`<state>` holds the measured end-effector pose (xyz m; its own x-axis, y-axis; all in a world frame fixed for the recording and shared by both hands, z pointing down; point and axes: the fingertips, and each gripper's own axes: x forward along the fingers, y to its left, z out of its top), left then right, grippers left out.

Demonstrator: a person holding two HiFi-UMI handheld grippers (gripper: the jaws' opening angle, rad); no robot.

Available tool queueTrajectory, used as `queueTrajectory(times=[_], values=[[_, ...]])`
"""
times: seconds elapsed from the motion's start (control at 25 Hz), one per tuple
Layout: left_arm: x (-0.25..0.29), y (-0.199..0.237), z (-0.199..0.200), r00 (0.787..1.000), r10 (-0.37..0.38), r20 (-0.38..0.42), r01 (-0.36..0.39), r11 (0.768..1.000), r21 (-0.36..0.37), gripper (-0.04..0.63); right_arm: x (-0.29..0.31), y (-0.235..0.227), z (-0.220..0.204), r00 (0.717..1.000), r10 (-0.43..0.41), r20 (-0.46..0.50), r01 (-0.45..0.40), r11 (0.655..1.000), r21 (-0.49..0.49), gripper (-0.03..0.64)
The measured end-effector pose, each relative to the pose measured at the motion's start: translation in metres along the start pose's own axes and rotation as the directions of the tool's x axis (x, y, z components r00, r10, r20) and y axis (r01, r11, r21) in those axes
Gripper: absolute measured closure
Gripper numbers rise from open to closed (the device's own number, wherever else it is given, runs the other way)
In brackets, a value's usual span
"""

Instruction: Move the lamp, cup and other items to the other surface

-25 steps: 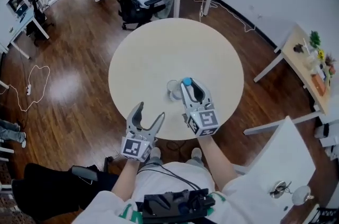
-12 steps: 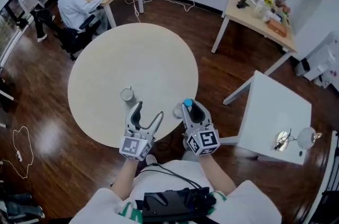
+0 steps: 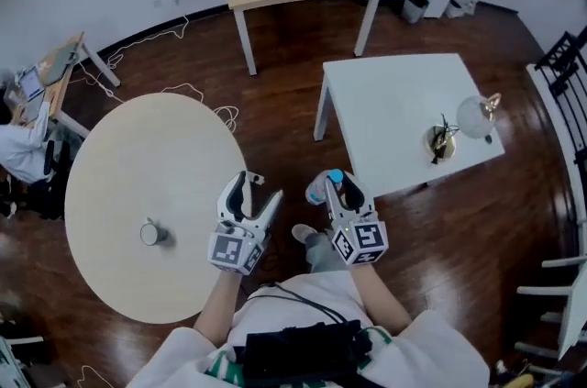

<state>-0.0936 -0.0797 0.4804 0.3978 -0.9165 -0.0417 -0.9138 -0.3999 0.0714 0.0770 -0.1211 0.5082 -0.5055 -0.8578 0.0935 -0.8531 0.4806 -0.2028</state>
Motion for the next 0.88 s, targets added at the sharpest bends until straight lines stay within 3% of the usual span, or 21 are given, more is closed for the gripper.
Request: queueTrajectory(times=[0.16,0.28,0.44,0.64,0.88], values=[[0.062,-0.059,-0.012,0.983,-0.182,-0.02,0.181,0.983,-0.022,0.239,-0.027,-0.078,-0.001,0.986,-0.169,0.017,0.168,0.986,0.012,0.462],[0.102,-0.109,-0.015,0.951,-0.306,-0.044,0.304,0.952,-0.043,0.239,-0.044,-0.139,-0.003,0.959,-0.282,0.017,0.282,0.959,-0.018,0.461],[0.149,-0.149,-0.04,0.904,-0.425,-0.054,0.425,0.905,-0.009,0.241,-0.049,-0.217,-0.012,0.916,-0.401,0.001,0.401,0.914,-0.056,0.462],[0.207,-0.188,-0.069,0.851,-0.516,-0.099,0.513,0.857,-0.059,0.24,-0.032,-0.311,-0.015,0.863,-0.505,-0.007,0.503,0.861,-0.072,0.46],[0.271,-0.215,-0.106,0.819,-0.558,-0.13,0.55,0.83,-0.098,0.24,0.019,-0.402,-0.011,0.834,-0.551,0.001,0.55,0.832,-0.08,0.46]])
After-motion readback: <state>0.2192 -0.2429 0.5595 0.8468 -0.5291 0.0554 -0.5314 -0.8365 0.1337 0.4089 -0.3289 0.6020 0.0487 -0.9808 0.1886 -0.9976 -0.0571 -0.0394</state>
